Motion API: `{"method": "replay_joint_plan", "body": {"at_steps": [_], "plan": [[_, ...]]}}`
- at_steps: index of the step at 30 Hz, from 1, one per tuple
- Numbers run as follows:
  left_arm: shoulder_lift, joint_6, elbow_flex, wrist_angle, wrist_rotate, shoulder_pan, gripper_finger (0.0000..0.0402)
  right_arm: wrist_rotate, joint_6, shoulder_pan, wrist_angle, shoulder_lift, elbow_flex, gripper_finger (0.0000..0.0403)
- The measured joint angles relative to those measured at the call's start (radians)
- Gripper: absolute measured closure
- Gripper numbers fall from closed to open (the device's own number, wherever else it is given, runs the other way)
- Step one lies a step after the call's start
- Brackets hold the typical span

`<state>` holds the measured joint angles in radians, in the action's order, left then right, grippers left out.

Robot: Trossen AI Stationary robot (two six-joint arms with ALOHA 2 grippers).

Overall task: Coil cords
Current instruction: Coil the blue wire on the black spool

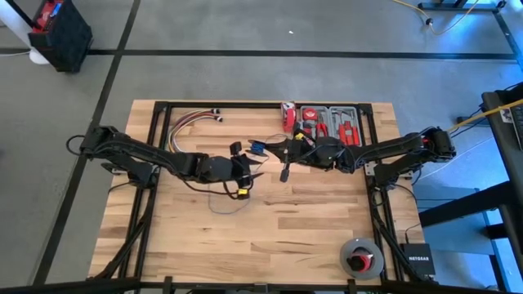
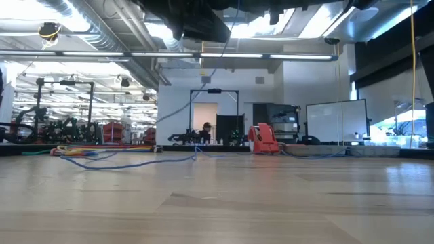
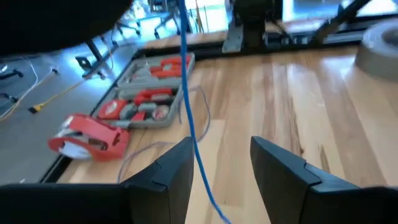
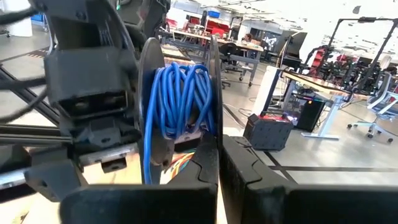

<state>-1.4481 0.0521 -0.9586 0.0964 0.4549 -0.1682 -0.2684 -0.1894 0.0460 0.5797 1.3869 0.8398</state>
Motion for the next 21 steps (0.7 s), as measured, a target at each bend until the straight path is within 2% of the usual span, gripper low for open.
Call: {"method": "replay_joint_plan", "body": {"at_steps": [4,8,14,21], "plan": [[0.002,-0.007,0.000,0.004,-0.020,-0.008,0.0249,0.000,-0.003,0.000,0.000,0.000,0.000,0.0403],[0.002,-0.064,0.000,-0.006,-0.175,-0.006,0.0249,-0.028,-0.006,0.000,0.000,0.000,0.000,0.0403],[0.002,-0.071,0.001,-0.002,-0.132,0.002,0.0249,-0.009,-0.006,0.000,-0.003,0.000,0.000,0.0403],[0.002,-0.072,0.001,-0.002,-0.130,0.015,0.0249,-0.008,-0.016,0.000,-0.005,0.000,0.000,0.0403]]}}
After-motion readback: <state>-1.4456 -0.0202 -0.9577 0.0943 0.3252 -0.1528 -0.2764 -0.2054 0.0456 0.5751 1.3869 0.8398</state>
